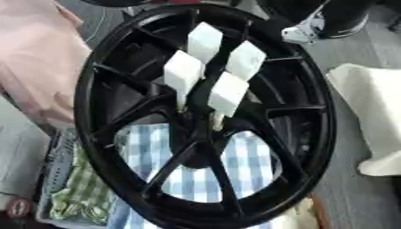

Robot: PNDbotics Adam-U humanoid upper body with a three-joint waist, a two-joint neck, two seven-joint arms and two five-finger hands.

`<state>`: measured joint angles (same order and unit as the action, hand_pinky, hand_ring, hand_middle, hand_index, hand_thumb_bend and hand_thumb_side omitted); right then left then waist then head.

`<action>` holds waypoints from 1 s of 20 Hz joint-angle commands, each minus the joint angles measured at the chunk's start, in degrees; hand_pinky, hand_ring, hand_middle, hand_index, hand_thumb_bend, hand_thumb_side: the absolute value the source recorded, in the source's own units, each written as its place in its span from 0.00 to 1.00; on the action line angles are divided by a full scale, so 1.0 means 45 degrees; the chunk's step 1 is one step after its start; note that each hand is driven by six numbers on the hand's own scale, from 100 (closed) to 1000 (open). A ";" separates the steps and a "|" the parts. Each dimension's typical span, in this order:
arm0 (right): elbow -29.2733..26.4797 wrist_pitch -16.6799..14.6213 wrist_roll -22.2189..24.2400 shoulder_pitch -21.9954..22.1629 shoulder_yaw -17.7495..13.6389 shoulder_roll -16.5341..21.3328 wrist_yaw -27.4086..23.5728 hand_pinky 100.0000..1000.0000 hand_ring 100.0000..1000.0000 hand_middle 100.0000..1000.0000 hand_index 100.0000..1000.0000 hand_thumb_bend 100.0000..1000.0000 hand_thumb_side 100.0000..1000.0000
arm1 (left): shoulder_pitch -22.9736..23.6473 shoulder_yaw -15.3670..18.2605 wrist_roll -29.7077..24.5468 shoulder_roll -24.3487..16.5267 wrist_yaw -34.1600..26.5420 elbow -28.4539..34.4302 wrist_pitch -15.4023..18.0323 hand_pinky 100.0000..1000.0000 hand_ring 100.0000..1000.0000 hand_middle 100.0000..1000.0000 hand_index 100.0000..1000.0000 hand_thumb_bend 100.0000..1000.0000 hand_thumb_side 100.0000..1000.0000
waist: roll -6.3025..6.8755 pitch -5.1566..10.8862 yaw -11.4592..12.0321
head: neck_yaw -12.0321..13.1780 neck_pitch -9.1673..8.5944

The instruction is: Pull the pin out of the wheel hub.

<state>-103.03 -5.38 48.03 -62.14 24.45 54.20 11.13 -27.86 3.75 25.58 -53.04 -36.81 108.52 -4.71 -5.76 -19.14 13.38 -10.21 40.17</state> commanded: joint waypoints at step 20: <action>0.0456 -0.0397 0.0873 0.0180 0.0177 0.0221 0.0053 0.88 0.89 0.82 0.83 0.13 0.00 | -0.0293 0.0104 -0.0032 -0.0389 -0.0073 0.0147 -0.0015 0.72 0.78 0.77 0.83 0.46 0.66 | 0.0111 0.0072 0.0019 | 0.0033 0.0017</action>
<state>-100.46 -7.03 51.95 -60.66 26.44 53.22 11.12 -28.35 3.72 25.50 -53.02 -36.84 108.54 -4.79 -5.75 -19.82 13.41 -10.17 40.21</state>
